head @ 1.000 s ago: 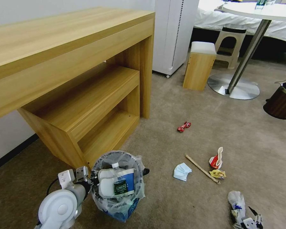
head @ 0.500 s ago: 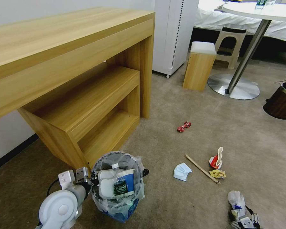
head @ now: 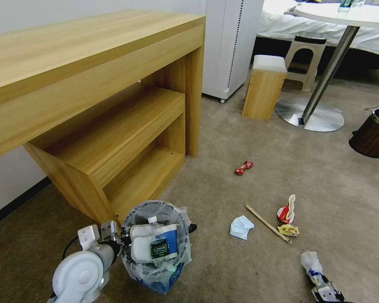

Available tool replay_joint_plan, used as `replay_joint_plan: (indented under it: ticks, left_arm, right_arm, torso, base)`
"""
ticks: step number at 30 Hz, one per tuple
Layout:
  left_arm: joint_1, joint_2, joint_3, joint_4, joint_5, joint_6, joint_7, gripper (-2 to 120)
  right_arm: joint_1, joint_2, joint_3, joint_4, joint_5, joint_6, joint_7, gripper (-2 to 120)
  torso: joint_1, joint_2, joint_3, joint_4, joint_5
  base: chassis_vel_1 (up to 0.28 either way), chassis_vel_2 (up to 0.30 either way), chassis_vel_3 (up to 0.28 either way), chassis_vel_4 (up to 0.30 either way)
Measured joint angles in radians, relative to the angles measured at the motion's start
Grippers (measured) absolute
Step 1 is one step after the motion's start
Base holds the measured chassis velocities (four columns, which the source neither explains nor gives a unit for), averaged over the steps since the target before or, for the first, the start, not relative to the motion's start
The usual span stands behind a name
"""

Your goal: Pick up the trash bin and place the garbage on the floor into it.

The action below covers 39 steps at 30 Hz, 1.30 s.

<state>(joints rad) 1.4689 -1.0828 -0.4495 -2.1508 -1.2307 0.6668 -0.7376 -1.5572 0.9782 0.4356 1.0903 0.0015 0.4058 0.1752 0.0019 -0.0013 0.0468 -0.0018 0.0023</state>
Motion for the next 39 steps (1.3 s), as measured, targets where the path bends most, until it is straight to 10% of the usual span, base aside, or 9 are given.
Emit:
replay_joint_plan:
  ticks: [6,39]
  left_arm:
    - [0.002,0.002,-0.001,-0.003,-0.001,0.000,0.000,0]
    - [-0.030,-0.006,0.062,0.030,0.003,0.014,-0.012,0]
  right_arm:
    - [0.000,-0.004,0.006,-0.006,0.005,0.036,-0.028,0]
    - [-0.011,-0.175,0.193,0.375,0.102,0.254,-0.255,0]
  torso:
    - [0.000,0.000,0.000,0.0000,0.0000]
    - [0.000,0.000,0.000,0.0001,0.0003]
  base:
    - [0.000,0.000,0.000,0.000]
    - [0.000,0.000,0.000,0.000]
